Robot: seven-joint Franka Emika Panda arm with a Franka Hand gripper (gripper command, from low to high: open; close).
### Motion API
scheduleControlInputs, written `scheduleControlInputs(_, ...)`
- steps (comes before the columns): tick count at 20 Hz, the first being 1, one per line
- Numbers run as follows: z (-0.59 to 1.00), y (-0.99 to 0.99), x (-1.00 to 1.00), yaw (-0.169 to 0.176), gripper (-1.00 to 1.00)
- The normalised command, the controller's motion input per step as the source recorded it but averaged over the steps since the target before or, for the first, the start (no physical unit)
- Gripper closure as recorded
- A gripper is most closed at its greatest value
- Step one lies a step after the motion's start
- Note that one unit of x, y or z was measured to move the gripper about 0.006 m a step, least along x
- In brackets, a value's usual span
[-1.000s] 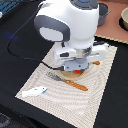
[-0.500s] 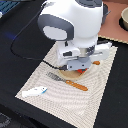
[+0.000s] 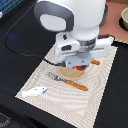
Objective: Interact with the objects in diverse but meaningful ways.
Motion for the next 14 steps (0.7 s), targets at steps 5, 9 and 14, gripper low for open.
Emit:
scheduleControlInputs(5, -0.26, -0.07, -1.0, 0.0, 1.0)
scheduleControlInputs(9, -0.27, -0.02, -1.0, 0.0, 1.0)
scheduleControlInputs(14, -0.25, 0.0, -1.0, 0.0, 1.0)
